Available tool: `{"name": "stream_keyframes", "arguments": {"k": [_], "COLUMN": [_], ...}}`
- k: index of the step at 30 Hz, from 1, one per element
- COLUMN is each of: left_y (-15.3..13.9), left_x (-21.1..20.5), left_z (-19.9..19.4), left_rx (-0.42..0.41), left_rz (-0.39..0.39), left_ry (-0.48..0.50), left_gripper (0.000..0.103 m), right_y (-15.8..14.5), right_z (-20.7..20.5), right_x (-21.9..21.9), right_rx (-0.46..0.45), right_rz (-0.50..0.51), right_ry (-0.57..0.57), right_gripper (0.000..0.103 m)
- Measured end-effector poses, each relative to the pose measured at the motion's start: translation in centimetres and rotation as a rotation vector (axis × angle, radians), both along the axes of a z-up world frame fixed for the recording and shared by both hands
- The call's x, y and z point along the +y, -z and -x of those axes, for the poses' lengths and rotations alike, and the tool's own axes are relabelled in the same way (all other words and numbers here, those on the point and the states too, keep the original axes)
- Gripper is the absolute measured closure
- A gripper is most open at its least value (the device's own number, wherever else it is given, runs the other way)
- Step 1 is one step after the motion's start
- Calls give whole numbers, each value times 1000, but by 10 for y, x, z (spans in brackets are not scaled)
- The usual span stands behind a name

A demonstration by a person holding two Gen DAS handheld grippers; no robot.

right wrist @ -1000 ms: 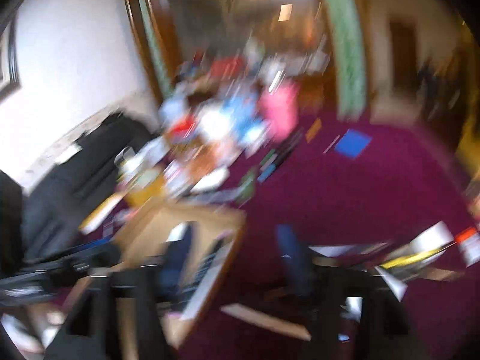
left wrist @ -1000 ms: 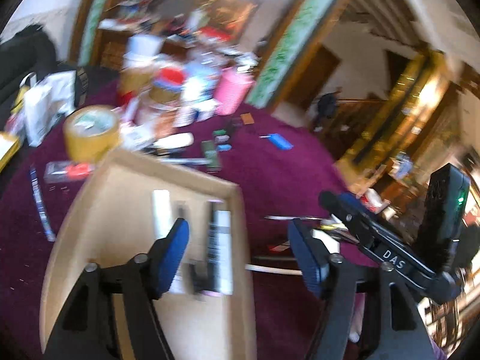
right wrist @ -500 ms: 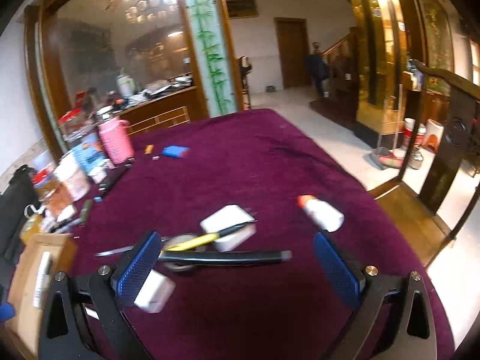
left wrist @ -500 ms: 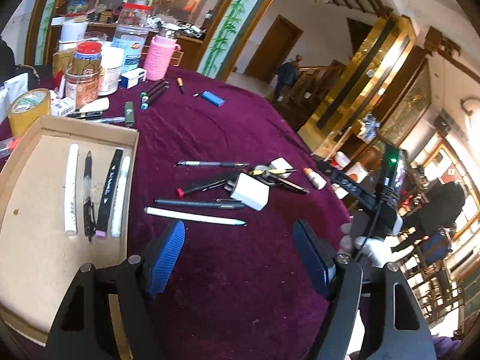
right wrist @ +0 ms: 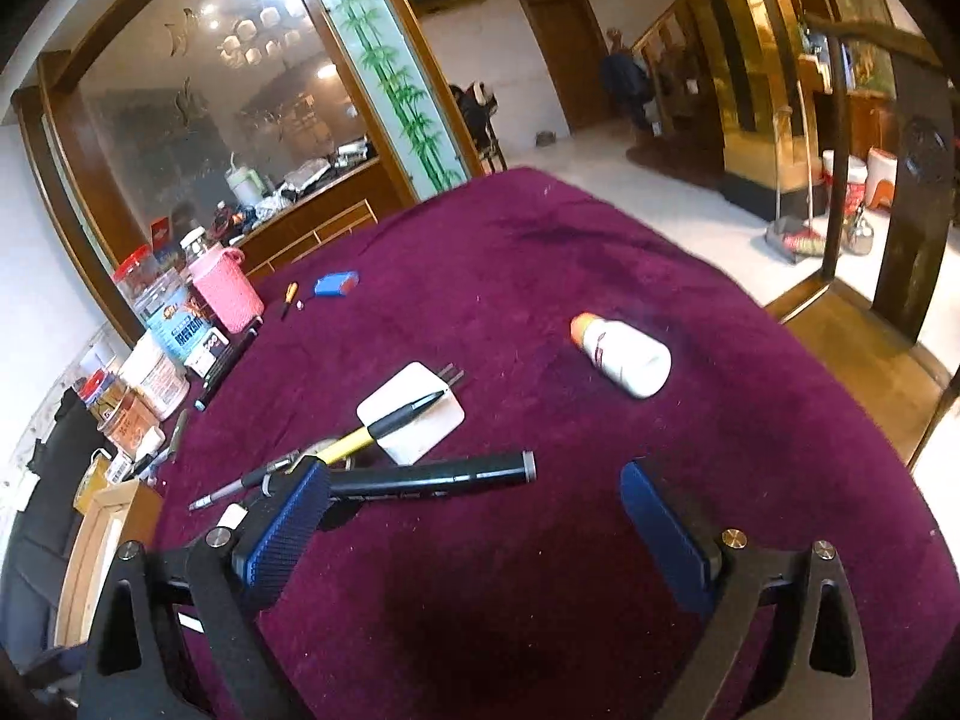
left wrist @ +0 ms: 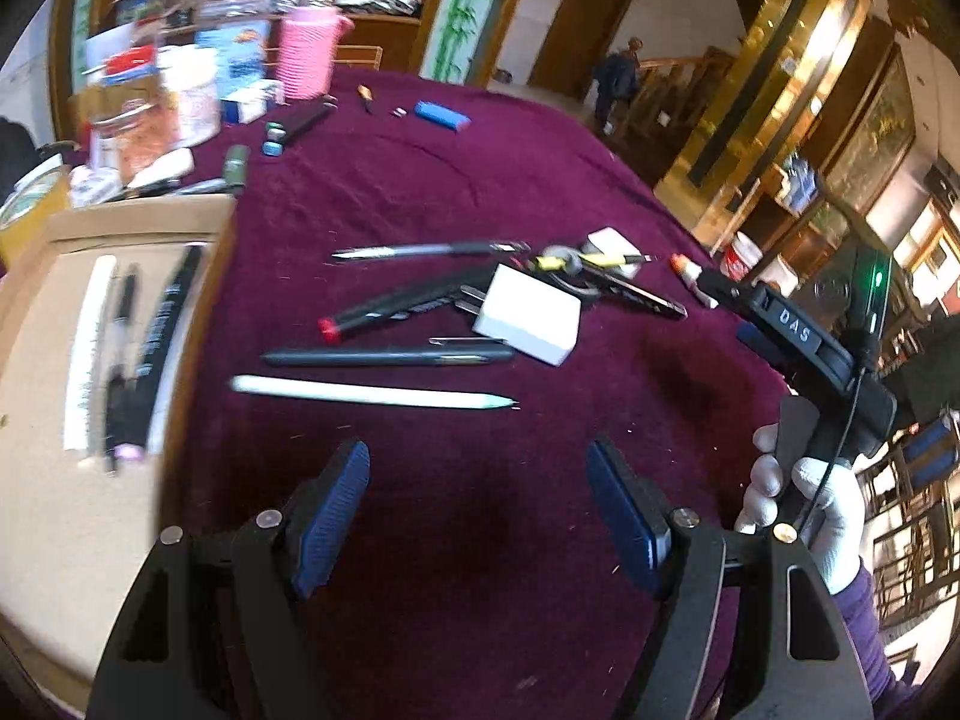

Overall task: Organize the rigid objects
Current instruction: 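Move the left tool back to the table and grasp the black marker with red end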

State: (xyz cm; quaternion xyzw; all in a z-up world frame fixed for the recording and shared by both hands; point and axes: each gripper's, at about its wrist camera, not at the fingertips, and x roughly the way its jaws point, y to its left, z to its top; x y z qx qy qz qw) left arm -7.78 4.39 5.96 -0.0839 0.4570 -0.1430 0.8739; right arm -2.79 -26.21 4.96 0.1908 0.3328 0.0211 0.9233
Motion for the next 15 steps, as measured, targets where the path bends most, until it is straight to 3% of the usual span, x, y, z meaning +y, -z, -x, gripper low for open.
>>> {"name": "stream_keyframes", "arguments": {"k": [5, 8, 10, 12, 15], "left_y": [7, 13, 24, 34, 37], "left_x": [-7, 4, 7, 4, -7], "left_z": [-40, -75, -89, -94, -82], "left_rx": [-2, 44, 102, 153, 140], "left_rz": [-181, -204, -174, -156, -204], "left_ry": [-30, -31, -7, 26, 61], "left_gripper": [29, 29, 30, 30, 29], "right_y": [10, 16, 17, 18, 19], "right_z": [-8, -11, -12, -12, -14], "right_x": [-5, -9, -11, -11, -7], "right_rx": [41, 65, 72, 77, 87], "right_rz": [-68, -104, -117, -121, -110], "right_ry": [4, 8, 12, 11, 1], "right_gripper": [4, 4, 4, 4, 4]}}
